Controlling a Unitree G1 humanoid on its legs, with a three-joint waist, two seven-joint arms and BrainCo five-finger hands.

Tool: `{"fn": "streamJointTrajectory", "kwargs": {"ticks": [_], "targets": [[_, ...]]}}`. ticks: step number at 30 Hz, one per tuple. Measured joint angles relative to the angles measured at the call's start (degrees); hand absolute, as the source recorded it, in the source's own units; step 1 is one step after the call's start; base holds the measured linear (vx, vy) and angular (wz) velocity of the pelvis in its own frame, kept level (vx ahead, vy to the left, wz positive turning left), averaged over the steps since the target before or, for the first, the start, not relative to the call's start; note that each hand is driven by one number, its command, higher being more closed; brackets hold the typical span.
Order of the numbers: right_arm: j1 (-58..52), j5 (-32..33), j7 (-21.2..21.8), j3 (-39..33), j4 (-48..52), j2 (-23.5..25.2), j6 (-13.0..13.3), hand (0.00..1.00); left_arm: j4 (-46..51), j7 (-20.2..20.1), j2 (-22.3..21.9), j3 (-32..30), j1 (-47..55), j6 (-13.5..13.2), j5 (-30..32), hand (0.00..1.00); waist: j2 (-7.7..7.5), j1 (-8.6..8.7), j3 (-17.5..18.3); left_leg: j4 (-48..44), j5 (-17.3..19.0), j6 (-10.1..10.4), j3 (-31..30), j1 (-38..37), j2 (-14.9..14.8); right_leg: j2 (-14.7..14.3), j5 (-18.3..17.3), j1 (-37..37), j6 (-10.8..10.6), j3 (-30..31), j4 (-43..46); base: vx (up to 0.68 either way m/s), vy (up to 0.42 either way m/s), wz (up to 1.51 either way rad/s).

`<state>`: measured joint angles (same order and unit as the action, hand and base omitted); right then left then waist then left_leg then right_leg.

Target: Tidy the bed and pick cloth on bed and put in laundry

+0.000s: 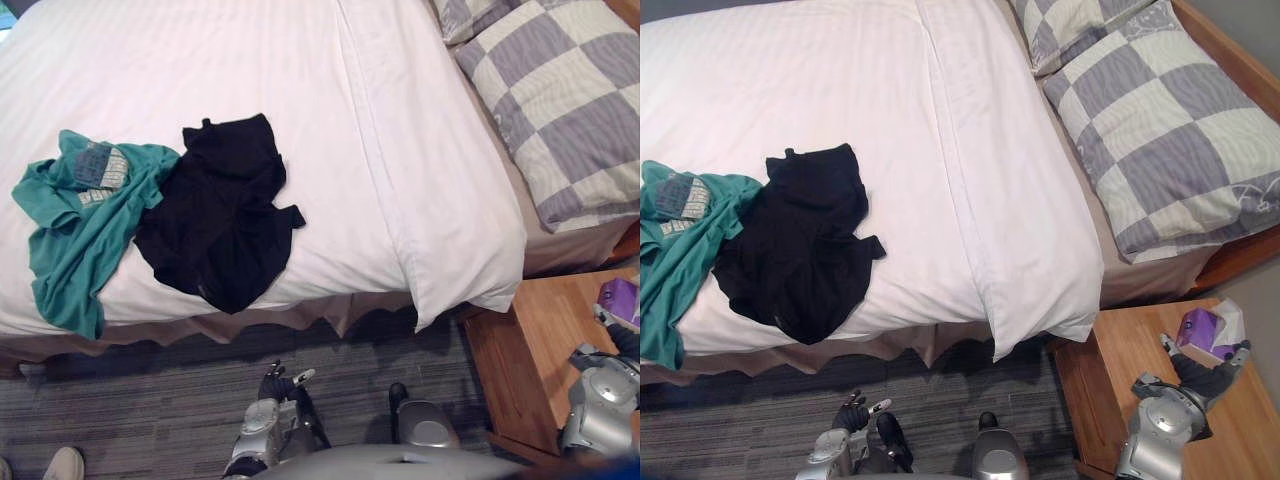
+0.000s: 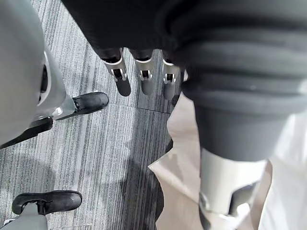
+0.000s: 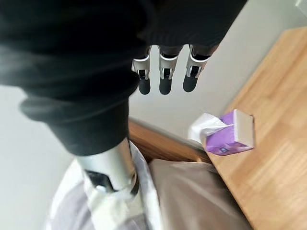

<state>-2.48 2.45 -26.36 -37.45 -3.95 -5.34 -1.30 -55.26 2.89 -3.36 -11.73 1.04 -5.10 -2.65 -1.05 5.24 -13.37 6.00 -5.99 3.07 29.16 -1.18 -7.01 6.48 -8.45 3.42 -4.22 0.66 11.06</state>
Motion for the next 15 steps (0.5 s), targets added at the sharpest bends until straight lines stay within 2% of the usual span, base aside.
{"fn": "streamJointTrajectory", "kwargs": {"ticks": [3,4,7,10,12,13,15], "targets": [[3.5,10.0,3.1,1.7,0.1,-0.9,3.3,1.0,0.0,0.0,0.1,0.3,0.0,0.5,0.0,0.0,0.03,0.0,0.0,0.0,-0.1,-0.2,-0.1,0.2,0.0,0.0,0.3,0.1,0.0,0.0,-0.1,0.0,0.001,0.01],[6.5,18.3,6.1,3.5,0.0,-1.7,5.8,1.0,-0.1,0.0,0.2,0.5,0.1,0.6,0.1,0.0,0.08,-0.17,0.0,0.0,-0.2,-0.2,-0.5,0.5,0.0,0.0,0.3,0.2,0.0,-0.2,-0.1,-0.01,-0.002,0.09],[15.1,31.5,10.7,6.9,0.0,-2.6,11.4,1.0,0.0,0.0,0.6,1.2,0.0,0.6,0.3,0.0,0.65,-0.58,0.2,0.0,-0.5,-0.1,-1.8,3.2,0.0,0.0,0.3,2.4,0.0,-1.3,0.6,-0.03,-0.011,0.23],[26.7,44.8,14.7,7.4,-1.0,-5.3,17.3,1.0,0.2,-0.1,0.7,2.6,-1.1,-0.5,1.2,0.0,1.86,-3.31,-0.2,0.0,-1.8,-0.8,-3.2,6.6,0.0,0.2,0.3,5.5,0.0,-2.4,1.8,-0.03,-0.005,0.28],[32.3,50.1,16.3,7.6,-1.7,-6.7,19.8,1.0,0.5,0.0,0.6,2.7,-1.3,-1.2,1.2,0.0,2.47,-4.58,-0.7,-0.1,-2.1,-0.9,-4.3,7.9,0.1,0.3,0.1,6.3,0.2,-3.3,2.0,-0.01,-0.005,0.29],[34.0,51.9,16.9,7.6,-1.7,-7.1,20.6,1.0,0.5,-0.1,0.6,2.7,-1.4,-1.5,1.2,0.0,2.7,-4.89,-0.8,0.0,-2.3,-1.0,-4.7,8.5,0.1,0.3,0.1,6.7,0.2,-3.8,2.1,0.0,-0.008,0.35],[40.4,58.3,18.7,7.6,-1.7,-8.0,23.7,1.0,1.4,-0.1,1.1,2.8,-1.5,-2.2,1.1,0.0,3.3,-5.4,-2.0,-0.2,-3.0,-1.1,-6.0,11.1,0.2,0.5,-0.3,9.1,0.4,-4.9,3.4,0.0,-0.009,0.31]]}}
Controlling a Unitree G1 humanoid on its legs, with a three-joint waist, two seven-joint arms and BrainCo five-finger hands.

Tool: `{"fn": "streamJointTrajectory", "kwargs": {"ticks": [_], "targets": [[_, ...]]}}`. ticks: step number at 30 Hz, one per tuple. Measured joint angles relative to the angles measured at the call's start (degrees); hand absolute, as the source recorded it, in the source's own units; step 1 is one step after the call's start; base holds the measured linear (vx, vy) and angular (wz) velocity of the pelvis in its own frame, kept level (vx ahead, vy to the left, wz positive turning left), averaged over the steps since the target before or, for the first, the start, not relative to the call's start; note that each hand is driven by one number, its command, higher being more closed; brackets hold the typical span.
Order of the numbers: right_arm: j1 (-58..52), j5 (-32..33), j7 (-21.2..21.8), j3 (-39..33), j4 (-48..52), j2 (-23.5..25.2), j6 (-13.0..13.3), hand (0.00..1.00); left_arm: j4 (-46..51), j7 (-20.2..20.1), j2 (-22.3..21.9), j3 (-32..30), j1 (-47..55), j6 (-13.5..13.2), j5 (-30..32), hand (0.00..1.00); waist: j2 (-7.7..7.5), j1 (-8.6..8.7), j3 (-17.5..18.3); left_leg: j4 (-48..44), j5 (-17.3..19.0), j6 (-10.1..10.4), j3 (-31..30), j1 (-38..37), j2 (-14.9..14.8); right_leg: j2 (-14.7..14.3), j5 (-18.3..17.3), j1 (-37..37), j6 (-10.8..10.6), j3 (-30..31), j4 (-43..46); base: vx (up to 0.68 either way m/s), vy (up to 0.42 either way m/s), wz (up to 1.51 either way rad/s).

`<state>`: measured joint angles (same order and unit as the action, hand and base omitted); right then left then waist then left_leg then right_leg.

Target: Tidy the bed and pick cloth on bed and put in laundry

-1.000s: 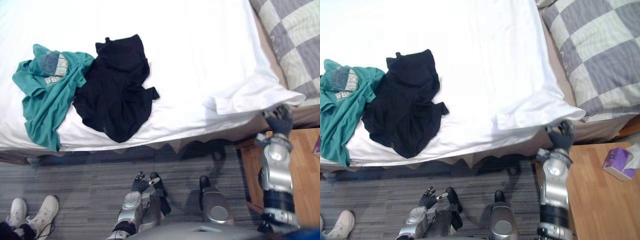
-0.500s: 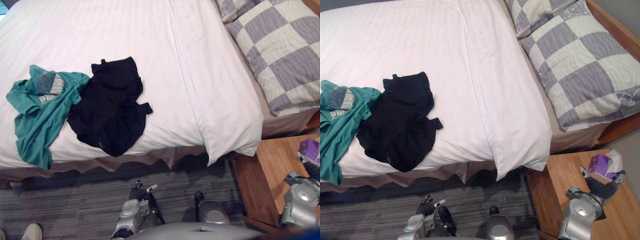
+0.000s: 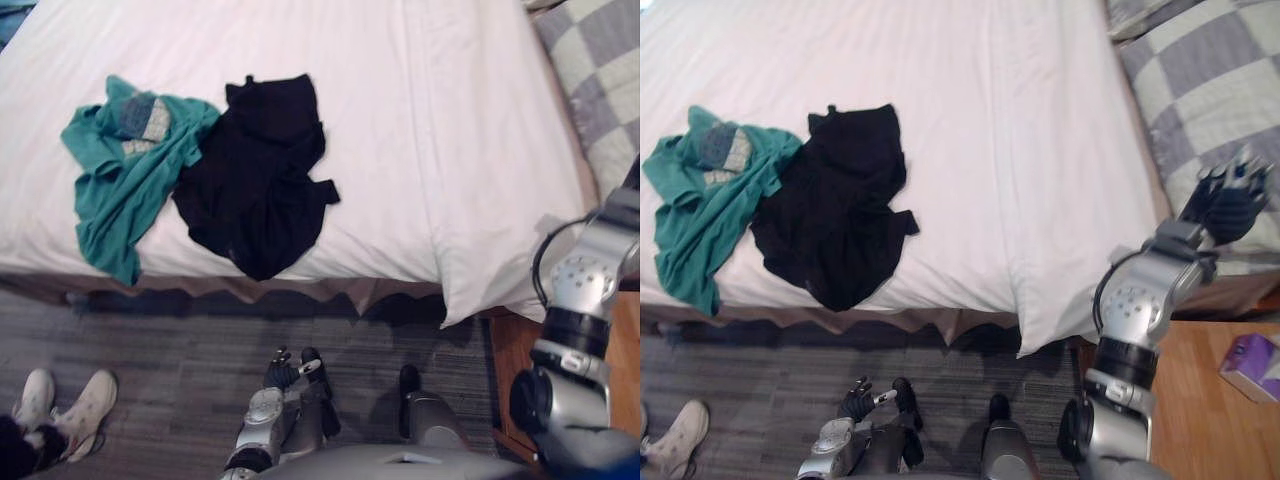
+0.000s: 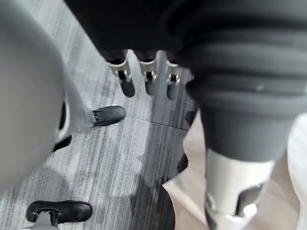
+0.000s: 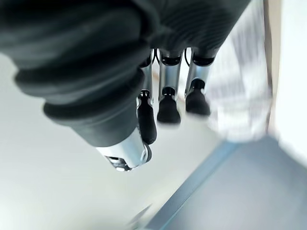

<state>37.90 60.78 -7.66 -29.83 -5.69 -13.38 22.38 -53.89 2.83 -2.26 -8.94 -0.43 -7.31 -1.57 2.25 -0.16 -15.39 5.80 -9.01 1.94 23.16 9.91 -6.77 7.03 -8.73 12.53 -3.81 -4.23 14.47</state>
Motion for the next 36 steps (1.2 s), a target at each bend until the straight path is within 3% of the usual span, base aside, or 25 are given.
{"fn": "streamJointTrajectory", "kwargs": {"ticks": [4,10,12,16,20,23,25,29,31,33,36], "targets": [[8.4,3.5,1.0,0.1,-0.5,-3.7,2.0,1.0,1.6,-0.7,1.4,2.3,-0.4,-0.9,-1.9,0.0,1.75,-0.96,-3.1,-0.1,-1.3,-0.4,-0.3,4.5,0.4,0.5,-0.4,5.4,0.0,-0.2,2.5,-0.04,0.008,0.14],[18.5,6.1,0.7,-0.8,-4.2,-12.5,4.3,1.0,2.6,-1.6,1.5,3.9,-0.9,-2.1,-4.9,0.0,6.47,-3.0,-7.1,-0.2,-3.8,-0.8,-1.0,15.8,0.9,1.1,-0.4,18.2,0.0,-0.1,6.6,-0.05,0.012,0.14],[19.9,6.6,0.2,-1.0,-6.8,-14.3,4.2,1.0,3.4,-1.6,1.2,4.1,-1.8,-3.2,-6.9,0.0,7.86,-3.96,-8.6,-0.2,-4.9,0.0,-0.8,19.5,1.0,1.3,-0.4,23.0,0.0,0.4,8.7,-0.06,-0.016,0.09],[20.1,6.4,-1.1,-0.4,-14.6,-14.4,2.9,1.0,3.4,-1.6,0.6,3.9,-3.3,-3.5,-11.7,0.0,9.03,-4.07,-10.6,-0.2,-5.8,0.3,0.1,23.1,1.1,1.4,-0.7,28.8,0.4,1.8,11.5,-0.04,-0.025,-0.05],[19.4,3.6,1.4,2.1,-16.5,-13.5,1.6,1.0,3.1,-1.6,0.5,2.6,-3.4,-3.6,-13.7,0.0,8.88,-3.39,-11.5,-0.2,-5.8,0.3,1.2,22.8,1.2,1.4,-1.3,30.1,0.7,2.9,13.5,-0.04,-0.023,-0.1],[16.8,2.9,3.6,2.4,-16.8,-8.9,1.6,1.0,1.9,-1.5,0.1,-1.9,-3.6,-3.6,-13.7,0.0,7.43,-2.3,-11.3,-0.2,-5.7,0.3,1.3,22.0,1.3,1.4,-2.0,29.3,0.6,3.3,13.5,-0.04,-0.005,-0.02],[12.6,1.8,5.2,3.0,-18.1,-5.4,1.7,1.0,-0.2,-1.2,0.0,-4.9,-4.2,-3.1,-13.7,0.0,5.43,-1.19,-10.7,-0.2,-5.5,0.3,1.5,20.4,1.4,1.4,-2.0,27.7,0.6,3.5,13.2,0.0,0.006,-0.09],[-1.9,0.7,7.0,5.4,-21.6,2.5,1.2,1.0,-2.1,-0.7,1.6,-10.6,-4.2,-2.4,-13.6,0.0,-1.18,0.31,-7.4,-0.2,-4.4,-0.4,1.7,15.8,0.7,0.4,-2.0,22.1,0.6,3.6,10.8,0.05,0.002,-0.12],[-8.7,-1.0,7.0,5.5,-24.2,5.3,-0.6,1.0,-1.9,-0.1,2.2,-12.0,-4.2,-1.9,-13.4,0.0,-3.69,0.62,-6.0,-0.2,-3.6,-0.6,1.7,13.4,0.4,0.0,-2.0,18.8,0.6,3.4,9.1,0.07,0.012,-0.08],[-17.9,-1.5,3.7,5.3,-35.4,8.1,-6.0,1.0,-1.8,0.0,2.7,-12.0,-4.5,-1.5,-13.1,0.0,-5.74,0.79,-5.0,-0.2,-2.5,-0.4,1.6,9.7,0.5,0.1,-2.0,14.1,0.6,3.0,7.3,0.09,0.023,-0.05],[-29.1,-3.2,-0.4,5.2,-45.3,13.4,-11.9,1.0,-1.6,0.1,1.2,-12.6,-4.7,-0.8,-12.4,0.0,-5.34,1.36,-5.3,-0.2,-1.2,0.0,1.7,5.0,1.1,1.0,-2.2,8.8,0.5,2.1,5.9,0.1,0.028,-0.1]]}}
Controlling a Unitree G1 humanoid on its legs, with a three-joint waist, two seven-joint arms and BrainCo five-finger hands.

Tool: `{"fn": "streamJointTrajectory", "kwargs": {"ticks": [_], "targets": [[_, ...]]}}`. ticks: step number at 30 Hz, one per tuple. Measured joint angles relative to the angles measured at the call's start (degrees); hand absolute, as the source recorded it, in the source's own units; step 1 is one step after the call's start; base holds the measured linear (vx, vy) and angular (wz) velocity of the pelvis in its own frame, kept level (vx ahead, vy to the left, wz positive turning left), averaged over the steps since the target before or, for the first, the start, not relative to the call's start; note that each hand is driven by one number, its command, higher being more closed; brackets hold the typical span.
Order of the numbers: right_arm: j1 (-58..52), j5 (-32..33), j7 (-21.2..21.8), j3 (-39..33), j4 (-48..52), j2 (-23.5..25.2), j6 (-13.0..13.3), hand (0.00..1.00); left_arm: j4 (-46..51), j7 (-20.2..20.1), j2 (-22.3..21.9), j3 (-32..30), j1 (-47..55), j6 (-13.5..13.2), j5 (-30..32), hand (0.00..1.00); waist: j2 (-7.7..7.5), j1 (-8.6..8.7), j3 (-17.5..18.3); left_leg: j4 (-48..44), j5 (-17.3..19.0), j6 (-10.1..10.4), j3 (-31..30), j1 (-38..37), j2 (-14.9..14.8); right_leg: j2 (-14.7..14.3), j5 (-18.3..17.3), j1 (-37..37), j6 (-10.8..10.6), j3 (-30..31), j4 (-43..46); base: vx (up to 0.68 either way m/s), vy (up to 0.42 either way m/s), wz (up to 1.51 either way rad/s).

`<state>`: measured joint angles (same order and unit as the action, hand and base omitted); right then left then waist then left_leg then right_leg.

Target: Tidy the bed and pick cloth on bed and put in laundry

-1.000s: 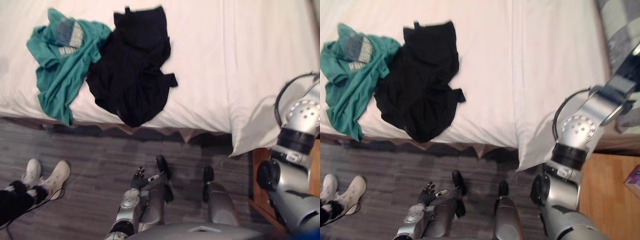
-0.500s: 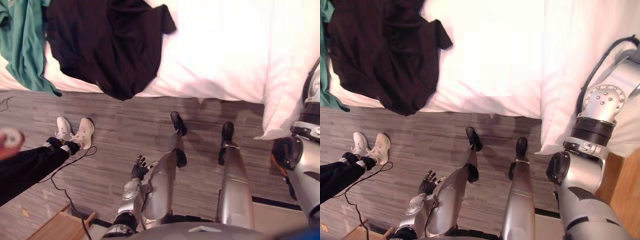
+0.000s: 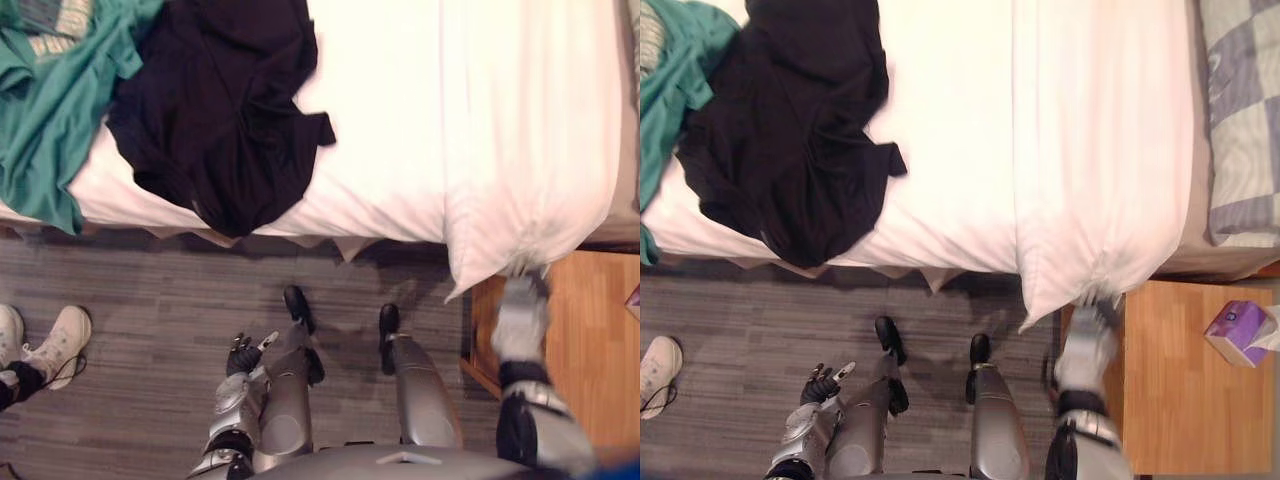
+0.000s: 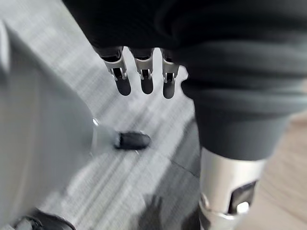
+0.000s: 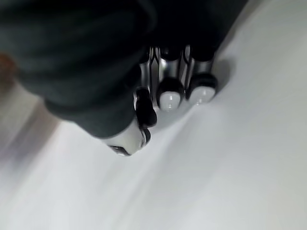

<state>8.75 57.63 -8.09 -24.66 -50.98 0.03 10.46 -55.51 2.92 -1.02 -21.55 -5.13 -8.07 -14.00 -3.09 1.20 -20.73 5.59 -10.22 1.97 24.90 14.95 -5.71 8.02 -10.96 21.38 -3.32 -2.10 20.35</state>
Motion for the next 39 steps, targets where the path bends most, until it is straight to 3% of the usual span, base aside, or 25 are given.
{"fn": "streamJointTrajectory", "kwargs": {"ticks": [2,3,7,11,13,14,16,18,20,21,23,24,25,27,28,29,30,31,32,33,34,35,36,37,39], "targets": [[-4.9,-0.7,-0.7,0.1,-0.4,2.8,-1.6,1.0,0.1,0.0,-0.8,-0.5,0.3,0.1,0.1,0.0,0.12,0.95,0.0,0.0,0.7,0.2,0.2,-2.4,0.1,0.1,-0.1,-2.8,-0.1,0.0,-0.7,0.07,0.02,-0.11],[-7.3,-2.2,-0.9,0.3,-0.3,3.9,-2.1,0.0,0.1,0.0,-1.3,-0.4,0.4,0.2,0.2,0.0,0.03,1.1,0.1,0.0,1.2,0.3,0.6,-4.6,0.1,0.2,-0.2,-5.0,-0.2,-0.1,-1.2,0.07,0.01,-0.16],[-9.6,-8.6,-0.4,1.8,2.7,4.2,-2.3,0.0,0.1,0.0,-2.4,1.4,1.3,0.5,2.7,0.0,-0.07,0.76,1.8,0.1,2.1,0.5,1.0,-8.6,-0.1,0.1,-0.3,-9.7,-0.3,-0.3,-2.9,0.04,-0.005,-0.07],[-10.2,-28.9,0.2,8.8,3.8,4.3,-4.8,0.0,-0.7,0.1,-2.2,6.0,2.1,1.4,8.9,0.0,-0.24,-1.03,4.3,0.1,3.0,0.7,1.3,-12.7,-0.1,0.1,-0.3,-14.3,-0.3,-0.6,-4.3,0.05,-0.006,-0.07],[-10.2,-42.8,1.2,13.0,2.3,4.5,-6.8,0.0,-2.0,0.1,-1.8,8.7,2.1,1.7,12.1,0.0,-0.28,-1.92,5.8,0.0,3.7,0.8,0.7,-14.8,0.3,0.5,-0.7,-17.2,-0.9,-1.3,-5.3,0.04,0.006,0.1],[-10.2,-45.1,1.3,13.5,1.6,4.5,-7.0,0.0,-2.0,0.1,-1.8,8.9,2.2,1.7,12.9,0.0,-0.24,-2.04,6.0,-0.3,4.0,0.7,0.1,-15.2,0.5,0.8,-0.9,-18.1,-1.1,-1.8,-5.4,0.02,0.016,0.42],[-10.2,-51.1,1.3,13.8,0.7,4.4,-7.4,0.0,-1.8,0.1,-1.6,10.3,1.9,1.9,14.2,0.0,-0.52,-1.89,6.0,-9.8,8.7,0.1,-2.7,-11.7,-0.2,2.3,-1.3,-20.5,-1.3,-4.6,-5.4,-0.01,0.019,0.62],[-10.2,-56.6,1.6,14.5,-0.3,3.7,-7.7,0.0,-1.5,1.0,-1.5,10.4,1.6,1.4,15.2,0.0,0.03,-2.15,6.3,-25.9,17.0,-0.3,-2.7,-5.8,-4.7,2.2,-1.4,-22.9,-1.5,-7.3,-5.5,-0.03,0.072,0.43],[-9.4,-59.3,1.3,14.6,-2.1,3.4,-7.8,0.0,-1.5,1.7,-0.4,11.5,1.8,1.1,15.3,0.0,-0.09,-2.2,6.6,-35.5,21.1,-0.4,-2.2,-3.5,-8.7,3.4,-1.4,-24.3,-1.6,-8.0,-5.1,0.01,0.049,0.01],[-9.0,-61.5,1.2,15.1,-3.2,3.3,-8.1,0.0,-1.5,2.3,1.1,12.8,1.9,1.0,15.9,0.0,-1.19,-2.12,7.3,-40.0,22.2,-0.6,-4.4,-2.1,-11.6,5.5,-1.4,-24.1,-3.0,-8.0,-4.4,0.05,-0.079,-0.11],[-9.0,-62.6,1.2,16.8,-3.8,2.7,-8.2,0.0,-1.5,2.9,2.7,13.1,2.2,1.0,15.9,0.0,-1.71,-1.37,7.6,-39.0,22.3,-0.2,-9.9,-0.8,-16.3,7.5,-1.4,-23.6,-4.8,-7.7,-3.6,0.01,-0.153,0.08],[-8.8,-63.2,0.9,17.2,-4.4,1.7,-8.2,0.0,-1.4,4.4,3.6,13.9,2.4,0.6,15.9,0.0,-1.79,-1.01,7.9,-33.7,21.4,0.6,-17.5,0.2,-20.1,9.6,-2.2,-22.2,-8.1,-6.8,-1.8,-0.05,-0.096,0.22],[-8.8,-63.6,0.8,17.3,-5.2,1.4,-8.2,0.0,-1.4,4.8,4.0,14.5,2.5,0.3,15.8,0.0,-1.66,-1.04,8.0,-31.4,20.6,0.4,-21.0,0.1,-20.7,10.6,-2.7,-21.5,-9.7,-6.3,-0.8,-0.04,0.056,0.23],[-8.5,-63.5,0.6,18.8,-7.5,-0.7,-8.2,0.0,-1.5,5.4,3.7,15.7,2.8,0.1,15.6,0.0,-0.21,-0.95,8.9,-28.5,19.6,3.8,-28.9,-1.1,-19.6,14.7,-3.7,-19.8,-10.8,-4.2,0.2,0.04,0.521,0.02],[-7.6,-63.8,0.7,19.2,-9.3,0.9,-8.4,0.0,-0.4,6.0,6.2,17.0,1.8,-0.1,14.8,0.0,-3.58,-0.73,7.9,-34.7,21.4,12.3,-27.4,0.9,-15.2,19.2,-1.4,-20.9,-10.3,-2.0,-2.6,0.1,0.761,-0.19],[-7.4,-64.9,1.3,19.7,-9.8,2.4,-8.5,0.0,-0.6,6.8,8.4,16.6,1.8,0.0,14.6,0.0,-5.47,-0.86,9.0,-38.2,23.9,12.4,-26.3,2.4,-13.1,21.3,5.6,-20.6,-9.4,-1.6,-5.9,0.12,0.817,-0.62],[-5.6,-65.5,1.5,21.8,-10.5,3.6,-8.5,0.0,-1.9,7.7,10.2,15.1,2.1,0.3,14.4,0.0,-5.85,-2.26,9.2,-39.5,25.6,12.2,-22.5,1.5,-13.3,21.6,14.8,-19.3,-1.3,-1.6,-9.2,0.11,0.572,-0.91],[-4.8,-65.8,1.4,23.9,-11.2,3.9,-8.8,0.0,-2.0,8.1,10.7,14.4,2.6,0.4,14.0,0.0,-5.94,-3.11,9.2,-38.8,25.6,12.1,-20.2,0.2,-13.3,21.7,16.3,-17.4,2.8,-2.3,-7.8,0.07,0.612,-1.12],[-3.7,-66.3,2.0,27.6,-12.3,3.7,-9.0,0.0,-1.9,8.7,10.8,13.2,3.6,0.4,13.3,0.0,-5.36,-3.59,9.0,-36.8,24.6,10.6,-17.8,-1.6,-12.6,20.4,11.8,-14.3,3.2,-5.2,0.6,0.03,0.422,-0.67],[-3.4,-66.8,2.1,28.4,-12.6,3.7,-9.0,0.0,-1.9,8.7,10.8,12.9,4.1,0.4,13.2,0.0,-4.91,-3.58,8.8,-34.9,24.0,9.6,-17.1,-2.8,-12.0,18.6,9.2,-13.8,1.0,-6.3,3.9,0.1,0.273,-0.34],[-3.1,-68.0,2.3,29.8,-12.5,3.6,-8.8,0.0,-2.0,8.7,10.7,12.4,5.6,0.4,13.3,0.0,-3.92,-3.51,8.5,-29.1,21.5,7.3,-15.8,-6.1,-10.5,10.8,3.2,-14.0,-2.5,-6.2,9.6,0.13,-0.018,0.03],[-2.9,-68.0,2.4,30.4,-12.3,3.5,-8.8,0.0,-2.0,8.7,10.6,12.5,6.2,0.4,13.3,0.0,-3.55,-3.18,8.6,-27.0,20.4,6.7,-15.7,-7.0,-9.6,7.4,0.5,-13.9,-3.0,-6.0,10.9,0.16,-0.237,0.19],[-2.9,-68.0,2.3,31.1,-11.5,3.5,-8.7,0.0,-2.0,8.7,10.0,12.5,6.7,0.5,13.3,0.0,-2.67,-2.1,8.3,-23.2,18.4,5.6,-15.5,-8.5,-8.0,1.5,-3.7,-14.1,-2.2,-6.1,11.2,0.07,-0.314,0.33],[-2.7,-68.0,2.2,32.0,-10.6,3.4,-8.7,0.0,-2.1,8.7,8.9,12.5,6.9,0.8,13.4,0.0,-1.84,-1.52,7.6,-19.9,16.5,4.7,-15.5,-10.1,-6.3,-3.1,-5.2,-15.2,0.0,-6.0,7.7,0.03,-0.273,0.34],[-2.6,-68.0,2.0,32.3,-10.5,3.4,-8.7,0.0,-2.1,8.6,7.3,12.6,6.4,1.2,13.5,0.0,-1.15,-1.75,7.1,-17.6,15.6,4.0,-15.6,-12.1,-3.7,-4.0,-5.6,-19.3,1.1,-6.0,1.1,0.04,-0.063,0.16]]}}
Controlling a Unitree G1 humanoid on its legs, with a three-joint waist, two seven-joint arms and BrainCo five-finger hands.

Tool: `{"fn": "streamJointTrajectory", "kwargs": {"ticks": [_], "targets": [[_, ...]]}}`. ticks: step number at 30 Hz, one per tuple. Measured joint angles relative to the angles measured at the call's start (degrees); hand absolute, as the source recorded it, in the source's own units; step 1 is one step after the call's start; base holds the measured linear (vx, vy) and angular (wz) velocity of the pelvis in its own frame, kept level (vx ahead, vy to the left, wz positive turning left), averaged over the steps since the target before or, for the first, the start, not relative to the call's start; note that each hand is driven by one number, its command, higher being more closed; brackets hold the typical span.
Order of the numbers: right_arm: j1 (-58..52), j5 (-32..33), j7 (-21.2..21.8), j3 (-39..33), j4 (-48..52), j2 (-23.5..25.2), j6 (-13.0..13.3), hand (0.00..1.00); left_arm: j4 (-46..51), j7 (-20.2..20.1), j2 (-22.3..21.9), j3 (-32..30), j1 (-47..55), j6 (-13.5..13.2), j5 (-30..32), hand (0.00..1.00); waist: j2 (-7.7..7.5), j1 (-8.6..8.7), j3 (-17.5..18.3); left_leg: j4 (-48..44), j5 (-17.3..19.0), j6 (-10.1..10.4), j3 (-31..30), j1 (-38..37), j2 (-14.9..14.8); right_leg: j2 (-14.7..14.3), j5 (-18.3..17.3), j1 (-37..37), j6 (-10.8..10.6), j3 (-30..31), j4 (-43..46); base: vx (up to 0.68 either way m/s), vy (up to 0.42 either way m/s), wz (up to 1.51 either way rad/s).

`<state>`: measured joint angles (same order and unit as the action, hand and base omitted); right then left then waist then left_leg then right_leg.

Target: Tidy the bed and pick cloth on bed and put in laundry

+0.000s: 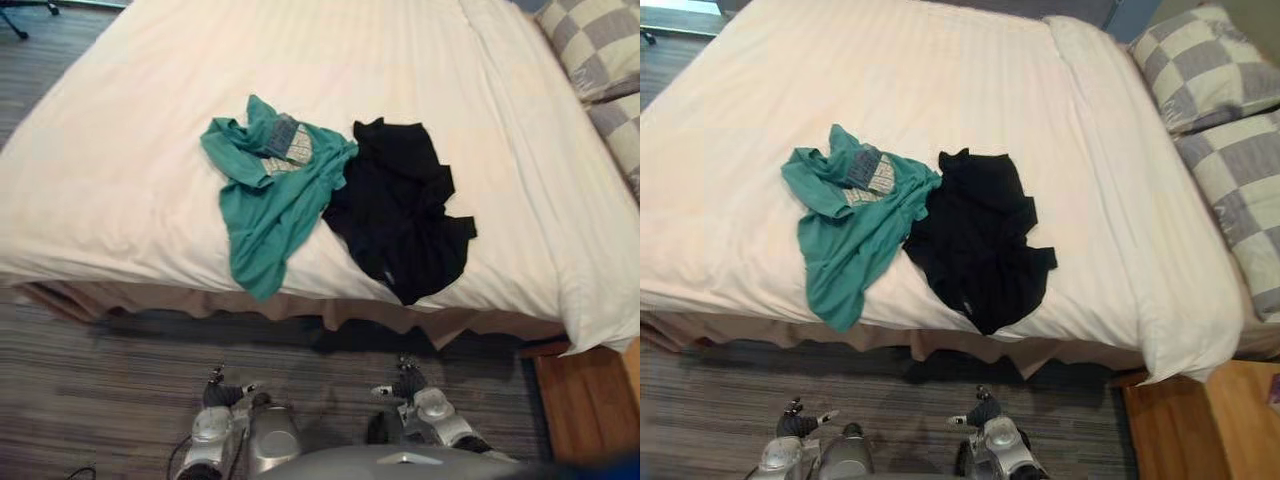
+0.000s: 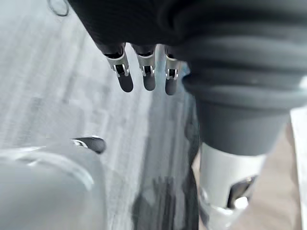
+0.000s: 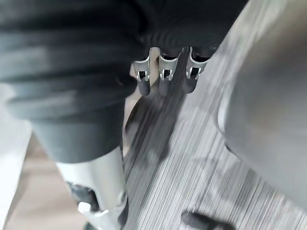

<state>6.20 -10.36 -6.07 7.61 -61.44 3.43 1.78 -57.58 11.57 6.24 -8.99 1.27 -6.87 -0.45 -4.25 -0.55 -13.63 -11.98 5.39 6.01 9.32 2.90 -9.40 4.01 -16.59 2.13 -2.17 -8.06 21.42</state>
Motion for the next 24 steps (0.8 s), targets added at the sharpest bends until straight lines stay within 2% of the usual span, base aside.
{"fn": "streamJointTrajectory", "kwargs": {"ticks": [2,8,14,16,21,24], "targets": [[-0.2,0.0,0.0,0.5,-0.4,0.0,0.5,0.0,0.1,0.0,-1.0,0.9,-0.3,0.0,0.4,0.0,0.81,0.36,-0.4,2.2,-1.3,-0.4,-0.5,-1.6,1.3,0.3,0.7,-2.8,0.4,-0.1,-3.9,0.05,0.029,0.16],[-0.5,0.6,-0.6,-0.9,-0.5,-0.1,0.4,0.0,0.1,-0.5,-1.5,4.0,-0.4,0.0,3.9,0.0,0.42,0.29,-0.2,12.5,-7.1,-0.5,0.4,-5.4,1.7,-0.4,5.9,-5.3,0.1,0.1,-12.3,0.01,-0.006,-0.04],[-1.6,1.8,-0.8,-2.9,-0.4,0.0,-0.2,0.0,0.0,-0.8,-2.4,4.6,-0.4,0.3,3.9,0.0,1.04,0.02,-0.1,16.2,-8.4,-1.6,1.2,-9.0,3.7,0.7,7.8,-8.5,-1.6,0.8,-16.0,-0.03,0.09,-0.03],[-1.7,4.6,-0.9,-4.5,-0.3,0.3,-0.2,0.0,0.0,-0.7,-2.7,4.5,-0.4,0.6,3.4,0.0,1.31,-0.07,-0.1,17.6,-9.1,-2.0,1.2,-9.1,4.3,1.1,8.2,-8.4,-2.0,0.7,-16.7,-0.04,0.068,0.06],[-3.0,12.7,-2.8,-14.3,0.9,0.6,-0.1,0.0,-1.4,0.2,-4.4,-2.3,-0.5,1.8,-1.8,0.0,1.64,-0.34,0.4,17.9,-8.8,-2.6,0.8,-8.1,5.6,2.4,8.6,-8.7,-2.8,-0.9,-18.7,0.0,0.044,0.12],[-3.6,19.3,-4.1,-21.8,1.0,0.4,-0.1,0.0,-4.7,2.3,-5.0,-11.7,-2.7,4.6,-7.5,0.0,1.64,-0.7,0.7,17.9,-8.5,-2.8,-0.1,-7.8,6.4,2.9,8.9,-10.0,-3.3,-2.2,-20.2,0.09,0.011,0.23]]}}
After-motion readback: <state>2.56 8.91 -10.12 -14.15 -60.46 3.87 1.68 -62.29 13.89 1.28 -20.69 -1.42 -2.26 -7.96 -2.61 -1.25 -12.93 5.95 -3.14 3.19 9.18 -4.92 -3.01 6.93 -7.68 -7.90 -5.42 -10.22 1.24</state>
